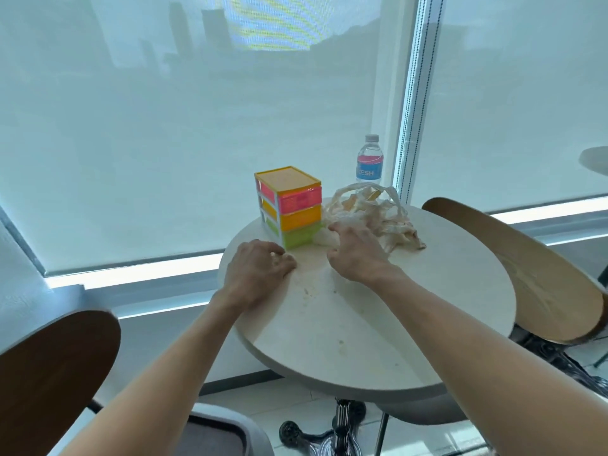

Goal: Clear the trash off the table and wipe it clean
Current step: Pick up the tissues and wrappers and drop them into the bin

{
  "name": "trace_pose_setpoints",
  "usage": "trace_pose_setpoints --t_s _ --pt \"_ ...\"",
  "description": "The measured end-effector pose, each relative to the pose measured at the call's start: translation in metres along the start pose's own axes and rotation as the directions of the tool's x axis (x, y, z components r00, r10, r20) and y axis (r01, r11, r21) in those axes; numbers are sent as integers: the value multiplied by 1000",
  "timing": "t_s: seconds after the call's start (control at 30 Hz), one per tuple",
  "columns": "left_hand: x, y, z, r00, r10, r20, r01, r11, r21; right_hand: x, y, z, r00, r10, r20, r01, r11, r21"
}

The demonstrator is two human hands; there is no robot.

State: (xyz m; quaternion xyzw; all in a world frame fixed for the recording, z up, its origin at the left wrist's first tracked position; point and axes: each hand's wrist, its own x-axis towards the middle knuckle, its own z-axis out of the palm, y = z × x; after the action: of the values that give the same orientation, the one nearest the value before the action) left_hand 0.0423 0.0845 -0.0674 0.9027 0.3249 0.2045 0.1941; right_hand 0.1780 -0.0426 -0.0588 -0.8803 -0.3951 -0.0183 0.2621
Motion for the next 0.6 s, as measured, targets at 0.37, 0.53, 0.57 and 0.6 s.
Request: trace_pose_setpoints --t_s 0.37,0.53,0.57,0.6 --pt "5 -7 -1 998 39 -59 -49 983 -178 27 -7 26 994 110 -28 -113 979 -168" --pt "-2 -7 -5 998 4 -56 -17 971 -238 17 -8 17 995 74 -70 -77 996 -48" --pt "-4 -6 -6 998 3 -60 -17 969 -246 15 -7 14 994 60 -90 -60 998 3" --pt "-6 -4 -7 998 4 -65 -20 967 -254 12 -6 10 992 46 -114 -40 997 59"
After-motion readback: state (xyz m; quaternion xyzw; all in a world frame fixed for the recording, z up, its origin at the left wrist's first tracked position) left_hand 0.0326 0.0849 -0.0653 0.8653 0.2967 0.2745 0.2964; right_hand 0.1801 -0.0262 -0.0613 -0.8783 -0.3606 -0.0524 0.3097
